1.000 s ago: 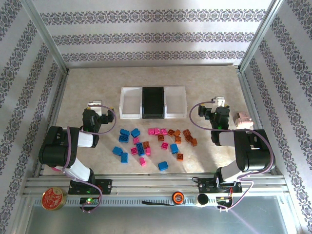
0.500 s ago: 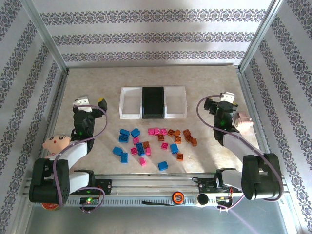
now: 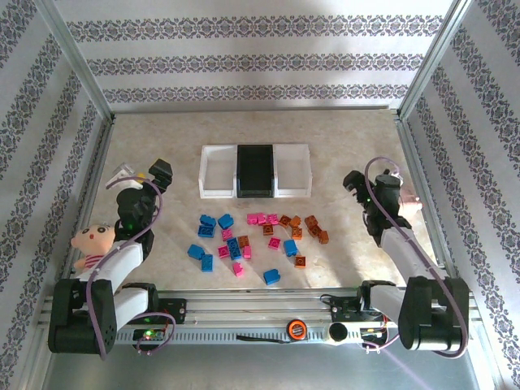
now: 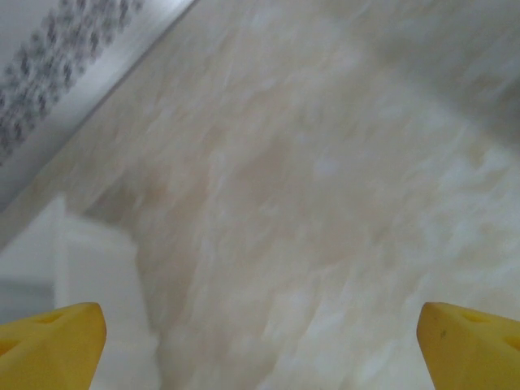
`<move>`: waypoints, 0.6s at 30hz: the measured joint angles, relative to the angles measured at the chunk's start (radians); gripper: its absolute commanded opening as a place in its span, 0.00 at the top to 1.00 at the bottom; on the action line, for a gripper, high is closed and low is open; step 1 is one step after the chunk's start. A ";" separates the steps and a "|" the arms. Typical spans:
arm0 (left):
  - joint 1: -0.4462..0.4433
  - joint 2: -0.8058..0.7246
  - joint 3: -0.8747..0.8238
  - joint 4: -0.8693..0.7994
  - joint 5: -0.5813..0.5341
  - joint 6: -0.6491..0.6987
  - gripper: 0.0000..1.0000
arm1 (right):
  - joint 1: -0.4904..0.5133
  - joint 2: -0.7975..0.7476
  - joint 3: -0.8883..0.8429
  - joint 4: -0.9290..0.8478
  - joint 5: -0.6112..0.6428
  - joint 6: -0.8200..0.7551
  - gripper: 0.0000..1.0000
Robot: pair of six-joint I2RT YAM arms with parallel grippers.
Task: Sort the legos into containers by color
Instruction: Pick up the lego from the bottom-right of the table.
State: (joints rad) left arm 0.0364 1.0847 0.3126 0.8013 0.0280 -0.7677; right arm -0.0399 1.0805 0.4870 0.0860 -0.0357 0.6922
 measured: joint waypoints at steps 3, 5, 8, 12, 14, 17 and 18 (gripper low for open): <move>0.005 0.000 -0.027 0.029 0.077 -0.074 0.01 | 0.089 -0.069 0.002 -0.134 -0.018 -0.014 0.02; 0.005 -0.001 -0.027 0.031 0.135 -0.103 0.01 | 0.146 -0.126 0.000 -0.229 -0.018 -0.022 0.04; 0.005 -0.018 -0.024 0.000 0.211 -0.139 0.01 | 0.219 -0.219 -0.017 -0.354 -0.006 -0.028 0.09; 0.005 -0.056 -0.019 -0.092 0.269 -0.169 0.01 | 0.324 -0.313 -0.054 -0.490 0.013 -0.016 0.16; 0.005 -0.084 -0.021 -0.120 0.278 -0.182 0.01 | 0.368 -0.325 -0.067 -0.535 0.027 -0.011 0.20; 0.005 -0.131 -0.031 -0.127 0.278 -0.189 0.01 | 0.409 -0.284 -0.071 -0.569 0.043 -0.012 0.26; 0.005 -0.145 -0.032 -0.129 0.277 -0.192 0.01 | 0.415 -0.258 -0.071 -0.569 0.045 -0.015 0.28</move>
State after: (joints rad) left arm 0.0414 0.9401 0.2802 0.6727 0.3046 -0.9592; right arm 0.3748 0.8227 0.4160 -0.4828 0.0090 0.6769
